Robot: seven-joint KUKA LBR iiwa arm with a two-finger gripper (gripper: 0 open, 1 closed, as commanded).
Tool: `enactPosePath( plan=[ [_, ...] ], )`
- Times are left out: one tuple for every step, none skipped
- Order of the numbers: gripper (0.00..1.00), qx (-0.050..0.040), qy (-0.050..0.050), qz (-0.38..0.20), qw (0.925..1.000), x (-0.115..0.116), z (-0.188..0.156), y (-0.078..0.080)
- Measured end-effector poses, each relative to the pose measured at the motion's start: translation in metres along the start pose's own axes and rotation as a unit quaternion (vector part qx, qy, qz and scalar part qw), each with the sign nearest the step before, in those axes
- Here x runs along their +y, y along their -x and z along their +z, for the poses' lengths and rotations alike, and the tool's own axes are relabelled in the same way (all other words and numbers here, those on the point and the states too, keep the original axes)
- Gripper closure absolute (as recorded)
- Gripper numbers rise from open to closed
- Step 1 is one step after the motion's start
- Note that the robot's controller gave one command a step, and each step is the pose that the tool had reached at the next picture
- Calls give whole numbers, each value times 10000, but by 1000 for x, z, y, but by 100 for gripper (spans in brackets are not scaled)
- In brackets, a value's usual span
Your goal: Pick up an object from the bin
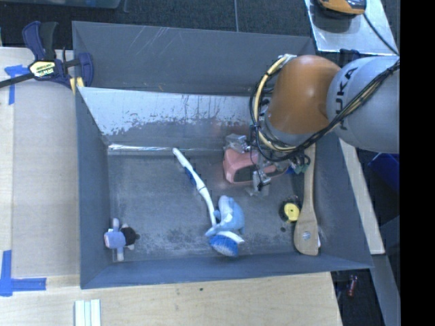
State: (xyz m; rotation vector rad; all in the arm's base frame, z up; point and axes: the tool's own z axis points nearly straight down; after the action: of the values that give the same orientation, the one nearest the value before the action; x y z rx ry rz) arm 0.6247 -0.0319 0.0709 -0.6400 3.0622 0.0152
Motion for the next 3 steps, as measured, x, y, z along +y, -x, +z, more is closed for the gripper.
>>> enactPosePath(
  plan=[
    [100, -26, 2, -1693, 9856, -5, -1, -2],
    [100, -27, 3, -1691, 9856, -5, -1, -2],
    [100, -10, 12, -1687, 9857, -5, -9, -3]
  ],
)
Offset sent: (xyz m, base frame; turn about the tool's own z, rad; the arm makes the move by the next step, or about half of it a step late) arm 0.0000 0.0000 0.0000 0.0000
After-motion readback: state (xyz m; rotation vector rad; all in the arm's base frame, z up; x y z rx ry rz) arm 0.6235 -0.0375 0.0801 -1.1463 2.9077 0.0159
